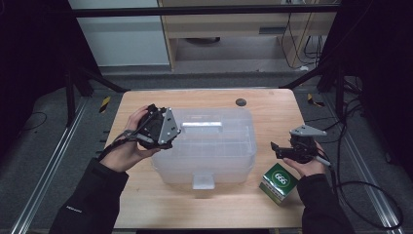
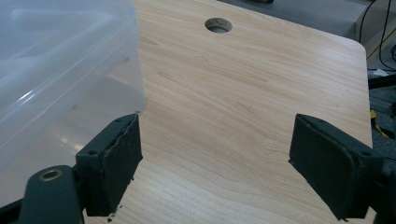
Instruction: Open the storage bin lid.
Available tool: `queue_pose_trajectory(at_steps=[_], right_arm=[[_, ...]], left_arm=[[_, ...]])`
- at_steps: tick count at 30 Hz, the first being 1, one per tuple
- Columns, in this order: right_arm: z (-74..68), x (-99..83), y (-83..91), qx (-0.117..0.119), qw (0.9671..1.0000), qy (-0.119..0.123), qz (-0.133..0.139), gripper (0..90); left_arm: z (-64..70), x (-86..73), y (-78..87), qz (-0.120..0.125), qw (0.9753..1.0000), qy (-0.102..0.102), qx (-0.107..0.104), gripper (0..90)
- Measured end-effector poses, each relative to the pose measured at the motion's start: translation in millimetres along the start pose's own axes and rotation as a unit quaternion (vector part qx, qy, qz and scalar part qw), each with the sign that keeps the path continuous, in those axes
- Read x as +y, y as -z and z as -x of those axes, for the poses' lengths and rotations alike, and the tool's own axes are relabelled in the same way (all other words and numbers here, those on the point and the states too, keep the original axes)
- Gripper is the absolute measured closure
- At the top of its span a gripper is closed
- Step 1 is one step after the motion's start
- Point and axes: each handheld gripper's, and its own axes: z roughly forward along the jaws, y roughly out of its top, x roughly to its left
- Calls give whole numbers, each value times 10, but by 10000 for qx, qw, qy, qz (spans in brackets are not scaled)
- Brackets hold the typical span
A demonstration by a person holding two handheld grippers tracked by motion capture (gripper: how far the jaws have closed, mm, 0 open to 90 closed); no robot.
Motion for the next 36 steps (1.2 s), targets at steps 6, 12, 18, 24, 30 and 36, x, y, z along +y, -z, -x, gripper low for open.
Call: queue_pose_trajectory(at_steps=[6,12,18,24,30,36], right_arm=[[4,1,4,-4,10000,-12,9,174],[4,2,5,16,10000,-23,14,176],[6,4,12,32,10000,-66,24,193],[2,9,20,118,9999,-107,9,243],[-11,16,20,210,9998,-51,-24,279],[-17,21,24,245,9997,-55,-38,280]], left_arm=[[27,47,-40,-50,9999,-89,2,312],[68,98,-94,-97,9995,-279,-111,313],[101,143,-144,-157,9993,-316,-115,318],[107,195,-198,-173,9988,-438,-155,335],[95,239,-241,-164,9984,-519,-133,384],[127,274,-319,-209,9979,-573,-212,415]])
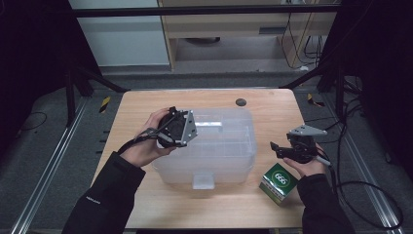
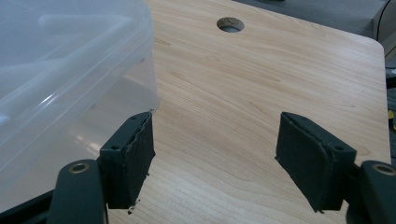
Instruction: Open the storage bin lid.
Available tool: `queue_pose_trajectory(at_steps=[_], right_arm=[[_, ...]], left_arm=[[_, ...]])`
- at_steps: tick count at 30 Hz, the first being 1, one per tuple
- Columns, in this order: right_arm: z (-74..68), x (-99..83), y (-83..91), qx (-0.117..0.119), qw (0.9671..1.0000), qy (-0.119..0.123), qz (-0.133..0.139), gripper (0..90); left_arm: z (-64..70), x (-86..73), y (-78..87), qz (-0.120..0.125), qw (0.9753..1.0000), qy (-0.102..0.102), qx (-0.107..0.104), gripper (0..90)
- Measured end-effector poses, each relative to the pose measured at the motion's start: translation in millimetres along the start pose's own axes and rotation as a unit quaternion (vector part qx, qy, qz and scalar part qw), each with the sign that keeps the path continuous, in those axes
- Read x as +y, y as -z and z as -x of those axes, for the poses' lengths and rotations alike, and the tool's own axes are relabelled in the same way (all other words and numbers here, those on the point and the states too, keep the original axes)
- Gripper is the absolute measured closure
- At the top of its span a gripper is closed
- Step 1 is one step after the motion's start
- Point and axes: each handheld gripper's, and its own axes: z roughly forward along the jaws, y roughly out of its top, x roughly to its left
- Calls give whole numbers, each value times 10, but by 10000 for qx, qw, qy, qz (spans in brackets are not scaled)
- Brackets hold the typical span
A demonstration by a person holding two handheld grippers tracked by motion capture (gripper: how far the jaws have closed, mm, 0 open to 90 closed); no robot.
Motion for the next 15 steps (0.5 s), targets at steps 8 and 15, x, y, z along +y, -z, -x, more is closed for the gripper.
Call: queue_pose_trajectory(at_steps=[8,15], right_arm=[[-6,6,8,33,10000,16,12,302],[-17,15,11,76,10000,39,17,328]], left_arm=[[25,24,-87,-175,9998,-90,-5,492],[22,22,-111,-140,9998,-120,22,580]])
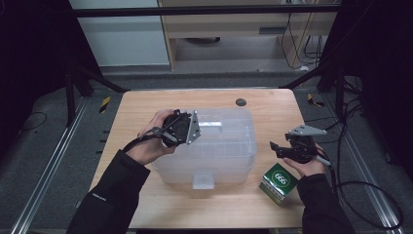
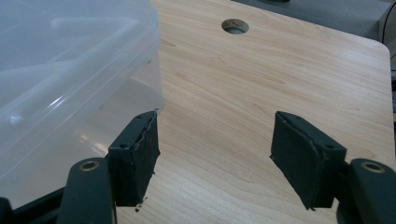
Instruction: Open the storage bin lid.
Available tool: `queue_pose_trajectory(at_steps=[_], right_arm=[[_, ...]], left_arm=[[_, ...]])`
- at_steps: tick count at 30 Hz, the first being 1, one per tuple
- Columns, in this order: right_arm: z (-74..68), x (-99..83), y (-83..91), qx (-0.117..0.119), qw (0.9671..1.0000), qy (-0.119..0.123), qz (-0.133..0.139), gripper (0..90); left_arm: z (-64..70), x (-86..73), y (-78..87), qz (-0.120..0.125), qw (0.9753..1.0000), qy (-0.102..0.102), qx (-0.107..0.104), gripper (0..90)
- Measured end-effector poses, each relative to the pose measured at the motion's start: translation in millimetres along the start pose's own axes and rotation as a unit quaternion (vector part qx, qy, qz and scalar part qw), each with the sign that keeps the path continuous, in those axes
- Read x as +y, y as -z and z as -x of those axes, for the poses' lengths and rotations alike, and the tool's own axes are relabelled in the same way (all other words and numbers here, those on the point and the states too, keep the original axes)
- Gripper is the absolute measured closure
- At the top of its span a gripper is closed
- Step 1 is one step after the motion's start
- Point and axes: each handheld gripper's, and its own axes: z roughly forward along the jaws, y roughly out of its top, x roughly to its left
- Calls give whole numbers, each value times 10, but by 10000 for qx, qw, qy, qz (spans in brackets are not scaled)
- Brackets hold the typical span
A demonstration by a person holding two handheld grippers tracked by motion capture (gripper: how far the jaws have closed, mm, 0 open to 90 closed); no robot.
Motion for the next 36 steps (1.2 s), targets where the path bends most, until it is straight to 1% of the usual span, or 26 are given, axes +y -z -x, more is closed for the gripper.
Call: queue_pose_trajectory(at_steps=[1,4,6,8,10,11,12,17,21,25,28,30,33,35,36], right_arm=[[-2,1,1,12,10000,2,3,332],[-10,3,1,28,10000,14,-16,345],[-15,5,3,40,10000,27,-28,354],[-20,8,7,59,10000,26,-31,366],[-23,12,11,87,10000,12,-31,376],[-26,13,13,91,10000,11,-31,384],[-29,14,15,114,9999,17,-34,391],[-48,27,32,178,9998,30,-36,419],[-70,35,57,210,9998,22,-45,443],[-114,55,101,288,9995,88,0,477],[-162,72,144,372,9991,174,42,515],[-200,79,172,437,9988,235,46,555],[-241,78,208,563,9981,265,52,607],[-263,75,235,576,9979,304,48,649],[-270,75,245,600,9978,283,63,665]], left_arm=[[0,0,0,0,10000,0,0,590],[7,18,-22,-75,9999,-86,-33,617],[10,23,-28,-74,9999,-117,-38,640],[20,39,-47,-160,9997,-205,-37,660],[26,49,-65,-173,9995,-250,-53,684],[21,57,-65,-265,9991,-338,-54,694],[28,60,-75,-268,9991,-334,-55,703],[30,98,-78,-452,9976,-517,-21,717],[36,119,-75,-525,9969,-585,1,722],[25,122,-68,-529,9970,-562,-36,724],[21,134,-65,-574,9965,-614,-44,725],[10,140,-62,-591,9962,-637,-71,725],[0,142,-64,-579,9963,-630,-66,726],[-10,143,-65,-596,9963,-607,-85,726],[-15,143,-67,-590,9964,-600,-81,725]])
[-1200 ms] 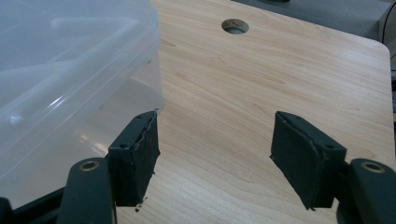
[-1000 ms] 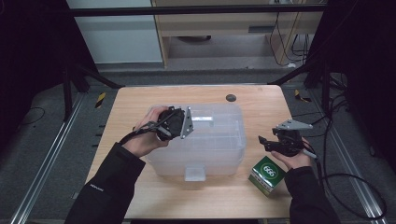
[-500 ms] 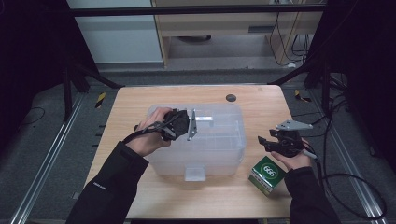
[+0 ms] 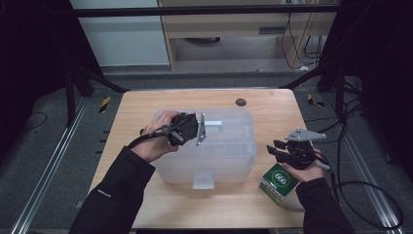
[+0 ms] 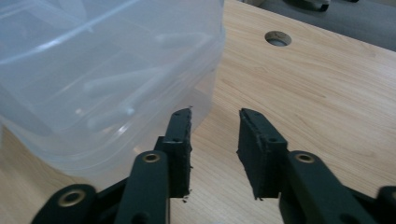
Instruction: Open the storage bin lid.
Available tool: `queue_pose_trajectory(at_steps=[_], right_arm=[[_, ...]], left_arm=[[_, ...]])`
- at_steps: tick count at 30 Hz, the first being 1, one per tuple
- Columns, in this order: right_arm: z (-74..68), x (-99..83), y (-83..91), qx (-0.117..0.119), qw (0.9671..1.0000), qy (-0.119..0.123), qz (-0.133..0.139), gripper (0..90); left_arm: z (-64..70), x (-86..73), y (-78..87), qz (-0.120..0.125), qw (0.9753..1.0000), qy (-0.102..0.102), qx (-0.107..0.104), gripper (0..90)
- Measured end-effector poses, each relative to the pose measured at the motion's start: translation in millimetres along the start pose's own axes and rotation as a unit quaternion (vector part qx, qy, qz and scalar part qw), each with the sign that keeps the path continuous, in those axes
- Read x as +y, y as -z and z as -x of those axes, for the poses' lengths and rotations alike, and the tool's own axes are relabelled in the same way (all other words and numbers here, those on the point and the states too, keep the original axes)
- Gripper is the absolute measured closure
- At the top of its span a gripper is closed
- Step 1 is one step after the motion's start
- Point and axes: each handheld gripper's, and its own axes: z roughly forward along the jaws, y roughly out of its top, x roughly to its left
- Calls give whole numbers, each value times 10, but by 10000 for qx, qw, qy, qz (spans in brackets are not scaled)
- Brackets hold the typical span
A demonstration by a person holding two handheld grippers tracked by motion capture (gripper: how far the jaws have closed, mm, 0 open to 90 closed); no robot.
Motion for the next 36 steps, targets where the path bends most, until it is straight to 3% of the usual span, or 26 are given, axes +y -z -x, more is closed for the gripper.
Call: queue_pose_trajectory(at_steps=[14,20,36], right_arm=[[-142,-6,61,327,9994,44,-66,886],[-197,-24,58,409,9991,93,-70,900],[-295,-63,38,677,9975,170,-148,900]], left_arm=[[-113,-7,-13,55,9997,226,71,716],[-164,-33,-37,218,9987,443,110,709],[-335,-29,-88,167,9971,696,270,695]])
